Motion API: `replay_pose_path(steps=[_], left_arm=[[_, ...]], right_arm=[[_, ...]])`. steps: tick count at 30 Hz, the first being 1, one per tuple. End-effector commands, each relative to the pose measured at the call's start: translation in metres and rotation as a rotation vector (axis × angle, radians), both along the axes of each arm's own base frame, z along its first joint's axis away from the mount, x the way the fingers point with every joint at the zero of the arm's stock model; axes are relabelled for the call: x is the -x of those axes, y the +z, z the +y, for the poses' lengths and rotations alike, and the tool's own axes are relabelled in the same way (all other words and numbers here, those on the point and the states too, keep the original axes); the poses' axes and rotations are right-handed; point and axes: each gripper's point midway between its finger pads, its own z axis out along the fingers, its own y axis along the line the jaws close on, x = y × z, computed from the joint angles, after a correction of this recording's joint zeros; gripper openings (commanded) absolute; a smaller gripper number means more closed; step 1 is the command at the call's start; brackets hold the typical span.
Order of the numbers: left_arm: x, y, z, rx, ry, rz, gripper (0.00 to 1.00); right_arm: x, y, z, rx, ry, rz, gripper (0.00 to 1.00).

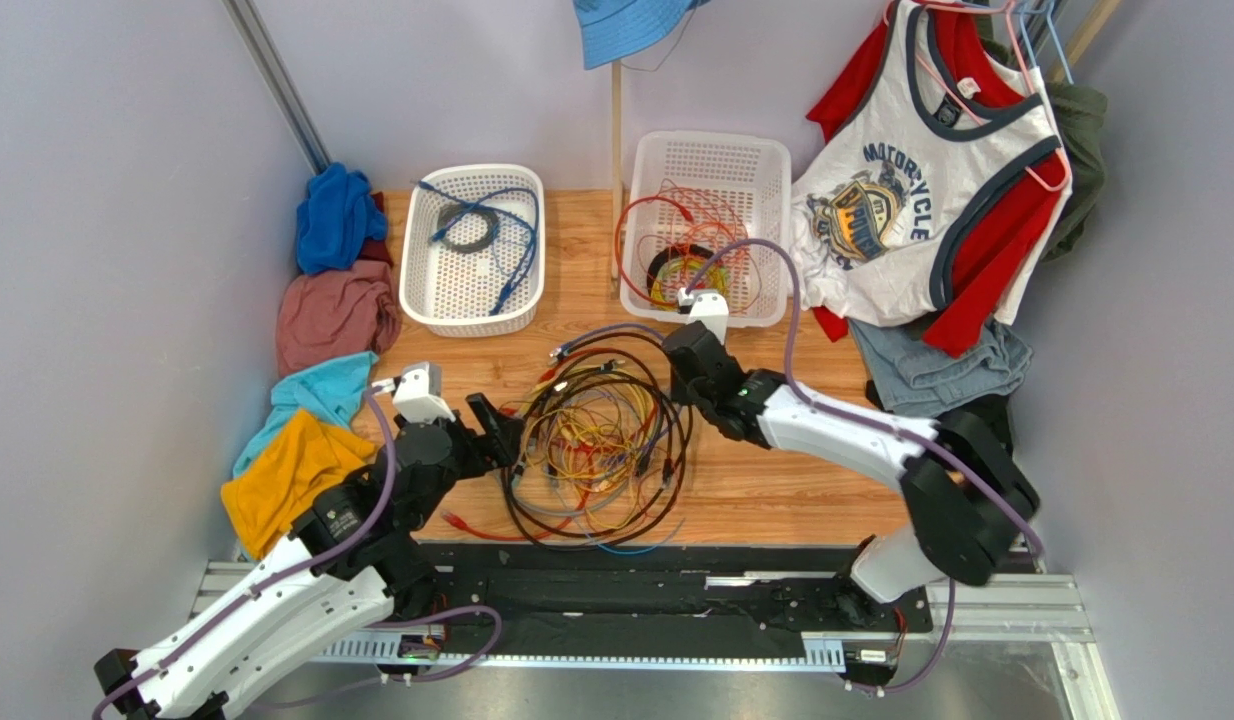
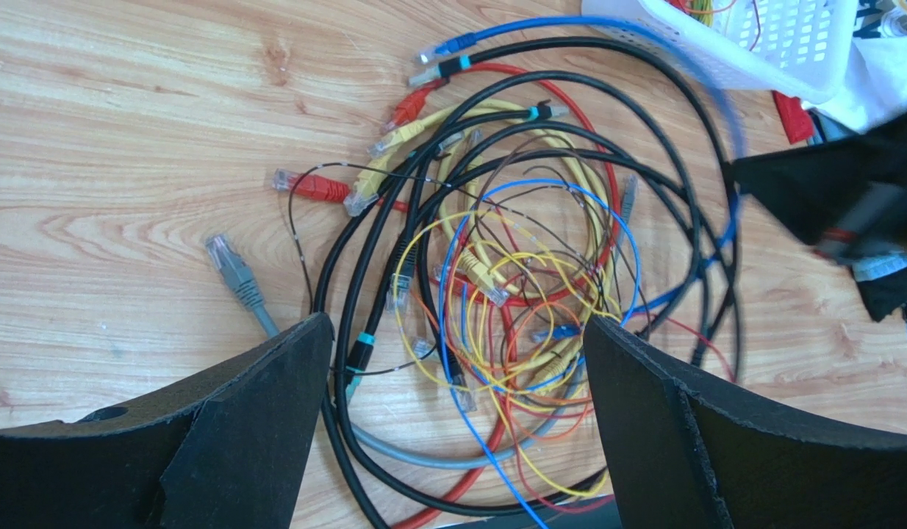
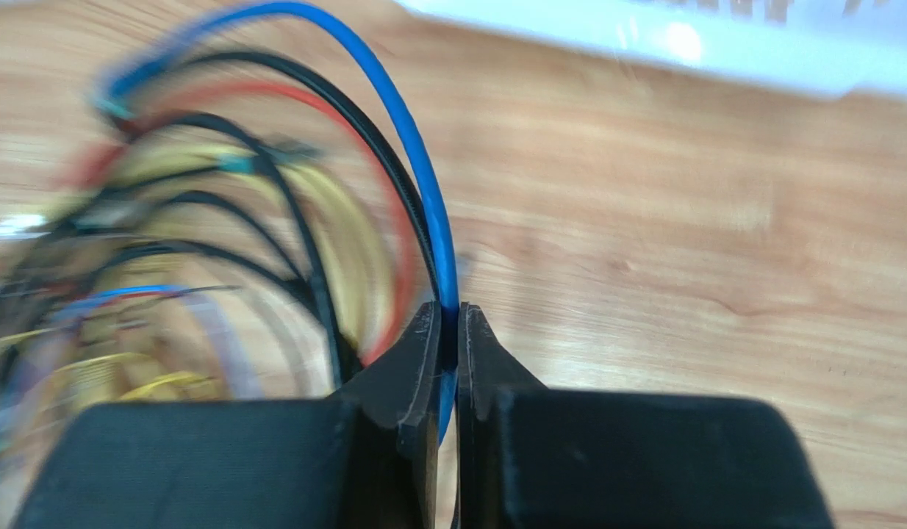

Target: Untangle the cables

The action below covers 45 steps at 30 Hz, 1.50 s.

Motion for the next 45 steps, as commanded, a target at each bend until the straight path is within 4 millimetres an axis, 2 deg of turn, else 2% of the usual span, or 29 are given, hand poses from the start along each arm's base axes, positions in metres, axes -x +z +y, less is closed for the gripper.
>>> replay_pose_path(steps=[1,3,8,12,13,15,16,18,27,35,40,43,45], left_arm=[[-0.009,0.036,0.003,0.024,0.021,-0.097,0.93],[-0.011,0.045,0.001,0.040,0.016,-0.122,0.93],[-0.017,0.071,-0.014,0.085,-0.035,-0.200,0.93],[-0.021,0.093,-0.033,0.119,-0.110,-0.268,0.99],[-0.023,0.107,-0.039,0.154,-0.129,-0.317,0.99],[-0.025,0.110,-0.055,0.163,-0.195,-0.346,0.99],[-0.027,0.122,-0.062,0.199,-0.214,-0.389,0.99],[-0.031,0.126,-0.078,0.245,-0.249,-0.399,0.99],[-0.036,0.111,-0.139,0.370,-0.418,-0.296,0.99],[-0.034,0.105,-0.156,0.439,-0.457,-0.232,0.99],[-0.038,0.092,-0.160,0.445,-0.446,-0.192,0.99],[-0.038,0.085,-0.163,0.457,-0.434,-0.142,0.99],[-0.031,0.082,-0.165,0.487,-0.451,-0.105,0.97]], right_arm=[[0.009,0.094,0.012,-0.140,0.042,-0.210,0.00],[0.023,0.121,0.018,-0.192,0.096,-0.255,0.00],[0.052,0.145,0.033,-0.290,0.233,-0.278,0.00],[0.067,0.132,0.037,-0.299,0.280,-0.257,0.00],[0.072,0.125,0.038,-0.299,0.288,-0.243,0.00],[0.077,0.122,0.043,-0.320,0.316,-0.233,0.00],[0.082,0.120,0.047,-0.335,0.330,-0.222,0.00],[0.086,0.120,0.052,-0.351,0.343,-0.220,0.00],[0.102,0.135,0.077,-0.373,0.429,-0.240,0.00],[0.106,0.141,0.083,-0.387,0.448,-0.249,0.00],[0.111,0.148,0.086,-0.398,0.464,-0.262,0.00],[0.110,0.153,0.082,-0.392,0.447,-0.283,0.00],[0.108,0.159,0.078,-0.393,0.433,-0.303,0.00]])
